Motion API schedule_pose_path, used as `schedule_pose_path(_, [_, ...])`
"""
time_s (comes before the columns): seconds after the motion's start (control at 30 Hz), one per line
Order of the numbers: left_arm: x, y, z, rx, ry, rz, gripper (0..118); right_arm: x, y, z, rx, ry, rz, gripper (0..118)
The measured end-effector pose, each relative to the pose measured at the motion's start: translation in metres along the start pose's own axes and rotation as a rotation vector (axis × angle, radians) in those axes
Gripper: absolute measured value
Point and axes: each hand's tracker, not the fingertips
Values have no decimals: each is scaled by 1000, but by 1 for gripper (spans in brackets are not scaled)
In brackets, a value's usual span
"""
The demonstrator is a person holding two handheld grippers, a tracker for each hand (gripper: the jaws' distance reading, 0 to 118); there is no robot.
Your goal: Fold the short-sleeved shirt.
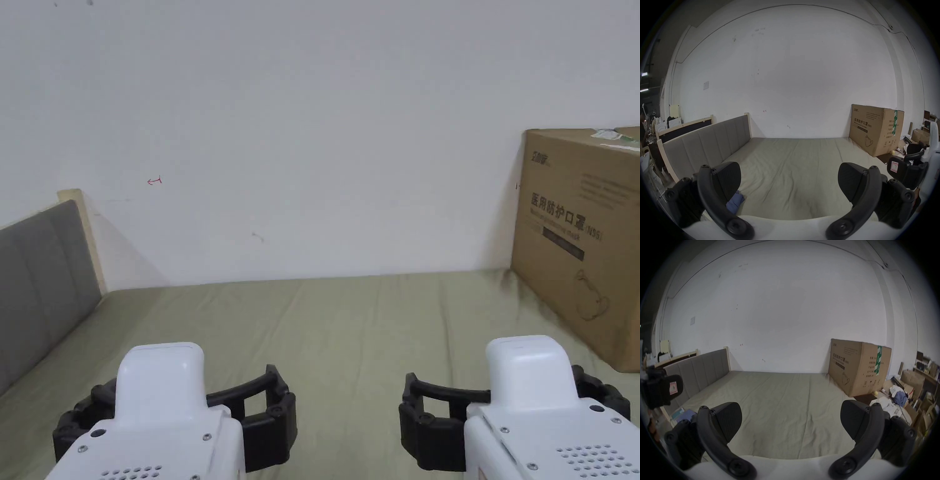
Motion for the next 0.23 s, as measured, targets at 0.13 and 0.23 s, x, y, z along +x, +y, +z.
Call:
schedule_pose_path(0.13, [0,1,0,9,3,-9,117,1,0,0,-1,27,-41,118])
schedule_pose_path(0.23, [0,2,1,21,7,-13,117,2,0,-1,-5,15,-41,118])
